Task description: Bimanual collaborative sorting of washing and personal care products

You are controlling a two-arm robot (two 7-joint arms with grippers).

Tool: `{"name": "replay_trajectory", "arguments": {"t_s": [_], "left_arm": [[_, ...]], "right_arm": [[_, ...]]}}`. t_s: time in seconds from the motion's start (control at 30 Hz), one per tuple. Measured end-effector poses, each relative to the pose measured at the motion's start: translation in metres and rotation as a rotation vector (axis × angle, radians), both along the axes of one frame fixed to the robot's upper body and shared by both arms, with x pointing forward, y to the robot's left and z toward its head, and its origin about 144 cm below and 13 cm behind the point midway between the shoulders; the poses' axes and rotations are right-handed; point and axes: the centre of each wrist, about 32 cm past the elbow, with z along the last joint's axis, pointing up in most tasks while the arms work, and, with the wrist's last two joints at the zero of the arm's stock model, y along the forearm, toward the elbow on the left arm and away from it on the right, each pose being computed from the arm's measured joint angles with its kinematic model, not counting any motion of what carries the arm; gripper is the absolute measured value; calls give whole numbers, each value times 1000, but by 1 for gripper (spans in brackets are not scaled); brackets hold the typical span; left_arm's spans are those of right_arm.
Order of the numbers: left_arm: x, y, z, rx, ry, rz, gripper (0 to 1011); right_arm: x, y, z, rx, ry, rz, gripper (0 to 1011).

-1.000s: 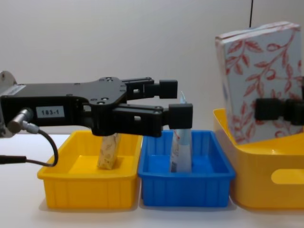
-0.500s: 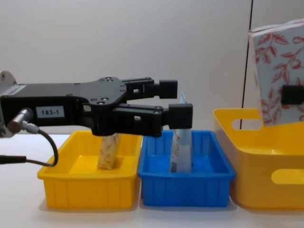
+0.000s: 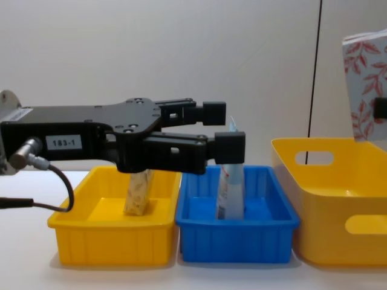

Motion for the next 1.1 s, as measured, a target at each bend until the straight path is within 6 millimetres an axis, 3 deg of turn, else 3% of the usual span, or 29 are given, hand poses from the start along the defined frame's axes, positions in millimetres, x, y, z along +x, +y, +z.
{"name": "replay_trajectory", "arguments": {"t_s": [0.43, 1.1], "left_arm": [[0, 0, 0, 0, 0, 0, 1001], [0, 0, 0, 0, 0, 0, 1001]], "right_arm": [[1, 3, -6, -8, 2, -197, 371], [31, 53, -14, -48, 26, -496, 371]]}}
